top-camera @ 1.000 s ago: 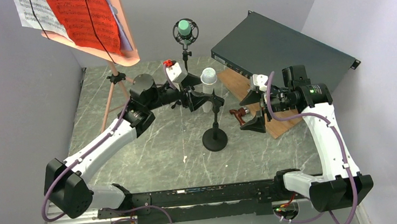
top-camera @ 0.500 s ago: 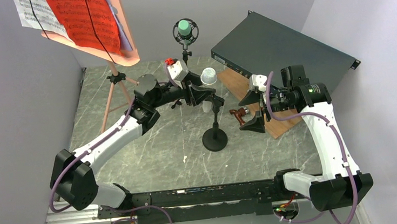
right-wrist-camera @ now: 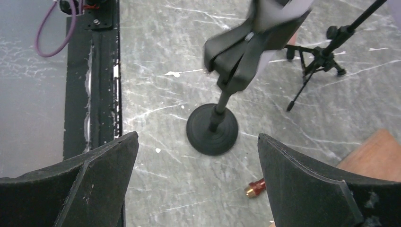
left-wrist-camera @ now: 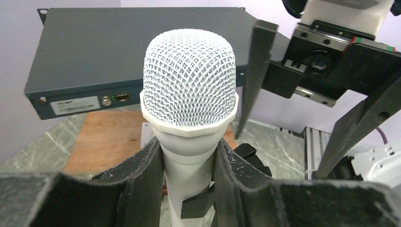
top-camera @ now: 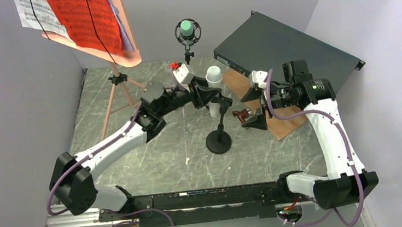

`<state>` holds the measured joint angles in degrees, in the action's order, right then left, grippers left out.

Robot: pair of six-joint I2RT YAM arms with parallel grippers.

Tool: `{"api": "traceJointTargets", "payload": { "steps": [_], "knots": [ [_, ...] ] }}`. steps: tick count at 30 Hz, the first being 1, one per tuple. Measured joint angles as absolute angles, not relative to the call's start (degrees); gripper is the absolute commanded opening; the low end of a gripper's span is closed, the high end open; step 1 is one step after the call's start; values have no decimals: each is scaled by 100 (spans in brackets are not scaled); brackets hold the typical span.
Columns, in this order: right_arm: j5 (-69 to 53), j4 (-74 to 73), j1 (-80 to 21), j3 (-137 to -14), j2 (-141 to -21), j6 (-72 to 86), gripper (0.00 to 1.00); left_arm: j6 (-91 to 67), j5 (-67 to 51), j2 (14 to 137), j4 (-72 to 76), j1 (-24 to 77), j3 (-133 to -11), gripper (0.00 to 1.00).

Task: Pack up the instrument practice props
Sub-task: Remove the microphone from the microphone stand.

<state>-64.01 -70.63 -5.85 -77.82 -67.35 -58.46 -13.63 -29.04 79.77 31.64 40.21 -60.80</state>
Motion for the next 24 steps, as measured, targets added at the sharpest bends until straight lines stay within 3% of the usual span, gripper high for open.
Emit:
{"api": "traceJointTargets", "payload": {
  "steps": [8, 16, 21, 24],
  "knots": [
    [-5815, -6751, -847, -8678, -7094, -5046, 100, -346, -14, 7784, 2965, 5784, -6104, 0],
    [-5736, -6254, -1083, -8643, -7146, -4390, 99, 150, 1813, 8038, 3310, 6329, -6176, 0],
    [-5666, -6040, -1227, -8377, -7157, -4171, 91, 200, 2248, 8086, 3395, 6331, -6176, 0],
    [-5568, -5986, -1308, -8344, -7175, -4132, 77, 215, 2379, 8088, 3402, 6331, -6176, 0]
  ]
}}
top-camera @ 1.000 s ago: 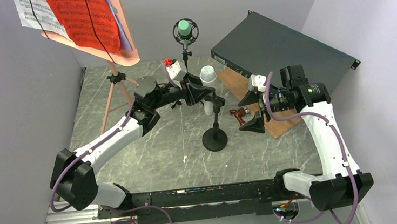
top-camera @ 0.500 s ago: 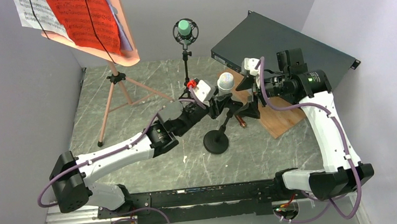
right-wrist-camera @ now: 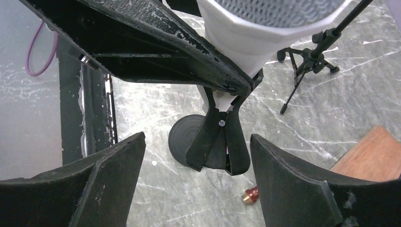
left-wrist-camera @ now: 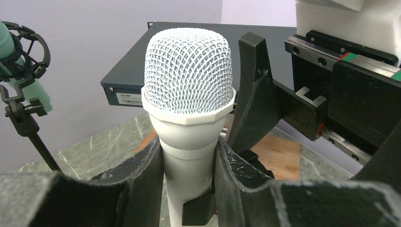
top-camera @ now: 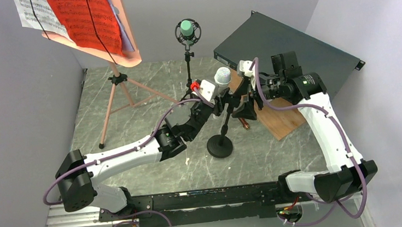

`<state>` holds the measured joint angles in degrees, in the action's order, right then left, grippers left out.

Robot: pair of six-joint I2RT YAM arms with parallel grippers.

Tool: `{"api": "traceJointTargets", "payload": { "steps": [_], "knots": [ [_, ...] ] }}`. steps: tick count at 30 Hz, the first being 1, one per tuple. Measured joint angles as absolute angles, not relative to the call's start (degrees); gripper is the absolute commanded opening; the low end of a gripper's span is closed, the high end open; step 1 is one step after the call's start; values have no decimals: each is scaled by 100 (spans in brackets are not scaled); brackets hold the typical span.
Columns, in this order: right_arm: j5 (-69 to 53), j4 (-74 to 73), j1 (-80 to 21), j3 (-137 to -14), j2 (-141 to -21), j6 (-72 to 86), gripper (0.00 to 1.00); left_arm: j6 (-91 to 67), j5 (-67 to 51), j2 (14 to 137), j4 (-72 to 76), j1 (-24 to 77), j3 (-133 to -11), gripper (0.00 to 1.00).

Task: Pack up the instrument practice props
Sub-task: Remove the microphone from the microphone stand.

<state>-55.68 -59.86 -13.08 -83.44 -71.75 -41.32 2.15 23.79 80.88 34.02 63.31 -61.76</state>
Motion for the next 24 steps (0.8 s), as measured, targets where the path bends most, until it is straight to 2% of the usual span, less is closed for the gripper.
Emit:
{"api": "traceJointTargets", "payload": {
  "steps": [2, 6, 8, 10, 16, 19, 21, 24],
  "knots": [
    [-5555, -5979, -1347, -8344, -7177, -4145, 63, 215, 2403, 8086, 3402, 6331, -6176, 0],
    [-5485, -5935, -1406, -8350, -7238, -4272, 16, 222, 2425, 8086, 3398, 6344, -6167, 0],
    [-5516, -5924, -1446, -8359, -7293, -4228, 5, 242, 2436, 8086, 3415, 6346, -6160, 0],
    [-5507, -5913, -1494, -8361, -7301, -4224, 0, 261, 2486, 8071, 3428, 6346, -6139, 0],
    [-5334, -5804, -1546, -8359, -7284, -4084, 0, 530, 2497, 7730, 3227, 6331, -5986, 0],
    [-5295, -5793, -1559, -8348, -7264, -4049, 6, 668, 2484, 7328, 2880, 6318, -5924, 0],
    [-5299, -5789, -1562, -8348, -7266, -4051, 20, 681, 2445, 7015, 2593, 6320, -5922, 0],
    [-5356, -5802, -1566, -8348, -7282, -4088, 54, 652, 2296, 6556, 2132, 6320, -5909, 0]
  ]
}}
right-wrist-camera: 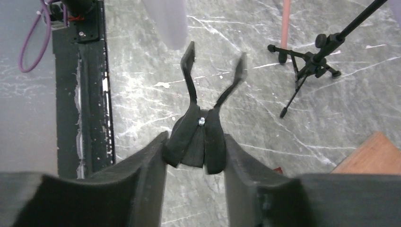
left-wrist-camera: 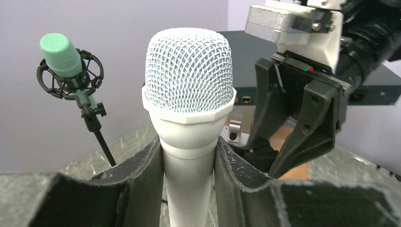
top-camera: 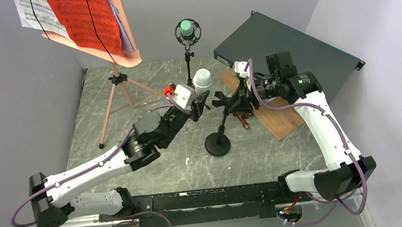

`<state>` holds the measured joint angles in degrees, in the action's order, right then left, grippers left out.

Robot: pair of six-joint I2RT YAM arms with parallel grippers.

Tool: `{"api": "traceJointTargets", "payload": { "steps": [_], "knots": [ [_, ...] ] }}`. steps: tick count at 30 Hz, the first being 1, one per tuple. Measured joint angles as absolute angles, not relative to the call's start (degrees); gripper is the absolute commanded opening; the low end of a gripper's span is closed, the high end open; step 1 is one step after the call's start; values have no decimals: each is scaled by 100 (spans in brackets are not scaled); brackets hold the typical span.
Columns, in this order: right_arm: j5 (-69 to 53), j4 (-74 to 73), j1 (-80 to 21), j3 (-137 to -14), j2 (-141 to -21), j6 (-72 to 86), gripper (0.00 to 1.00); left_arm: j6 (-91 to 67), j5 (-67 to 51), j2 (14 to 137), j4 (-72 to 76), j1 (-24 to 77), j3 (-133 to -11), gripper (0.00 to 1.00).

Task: Pack up the instrument practice props
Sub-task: Remove the microphone from the microphone stand.

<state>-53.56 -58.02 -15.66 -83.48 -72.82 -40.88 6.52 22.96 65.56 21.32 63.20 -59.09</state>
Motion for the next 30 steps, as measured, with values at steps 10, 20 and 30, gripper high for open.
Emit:
{"api": "traceJointTargets", "payload": {
  "steps": [10, 20, 30],
  "knots": [
    [-5767, -6088, -1568, -8350, -7356, -4351, 97, 217, 1933, 5701, 370, 6320, -5513, 0],
    [-5916, -6842, -1476, -8468, -7343, -5129, 100, -683, 2578, 5428, -1100, 6316, -5151, 0],
    [-6180, -7411, -937, -8495, -7166, -5813, 100, -2453, 2333, 5347, -974, 5325, -3879, 0]
  ]
}}
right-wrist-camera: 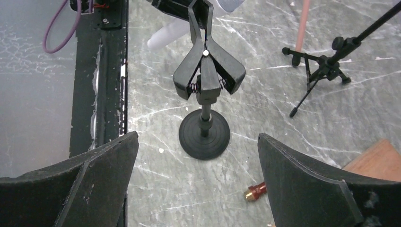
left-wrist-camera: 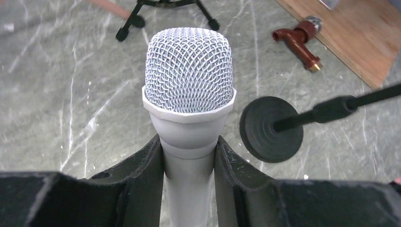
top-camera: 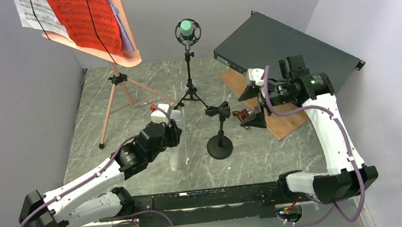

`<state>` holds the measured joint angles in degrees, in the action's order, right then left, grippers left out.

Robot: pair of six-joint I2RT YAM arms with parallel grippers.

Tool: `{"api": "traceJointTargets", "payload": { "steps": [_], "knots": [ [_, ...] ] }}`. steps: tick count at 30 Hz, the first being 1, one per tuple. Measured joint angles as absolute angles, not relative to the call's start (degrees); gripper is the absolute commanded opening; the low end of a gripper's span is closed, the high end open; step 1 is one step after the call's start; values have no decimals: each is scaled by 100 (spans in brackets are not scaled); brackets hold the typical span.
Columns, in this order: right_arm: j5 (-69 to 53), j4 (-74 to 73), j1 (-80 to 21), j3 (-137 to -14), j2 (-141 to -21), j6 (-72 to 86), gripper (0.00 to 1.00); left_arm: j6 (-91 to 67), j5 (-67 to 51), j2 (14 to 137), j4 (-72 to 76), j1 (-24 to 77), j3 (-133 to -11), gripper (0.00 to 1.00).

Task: Pack up the instrument practice props
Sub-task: Remove the microphone from the microphone stand, then place the microphone at the center of the board.

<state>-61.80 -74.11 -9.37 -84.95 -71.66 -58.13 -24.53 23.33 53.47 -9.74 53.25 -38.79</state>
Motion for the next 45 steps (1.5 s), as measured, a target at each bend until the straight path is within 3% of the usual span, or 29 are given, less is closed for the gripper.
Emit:
{"api": "traceJointTargets", "payload": {
  "steps": [12, 32, 43, 45],
  "knots": [
    [-6571, -7411, -207, -7835, -6563, -5979, 100, -3734, 1066, 6569, 454, 3905, -3603, 0],
    [-6936, -7461, 244, -7642, -6351, -6173, 100, -3328, -128, 9212, 1678, 3870, -5520, 0],
    [-6963, -7526, 263, -7640, -6324, -6261, 100, -3417, -163, 10388, 2174, 3870, -6300, 0],
    [-6963, -7540, 268, -7640, -6322, -6263, 100, -3430, -145, 10641, 2191, 3870, -6571, 4]
  ]
}}
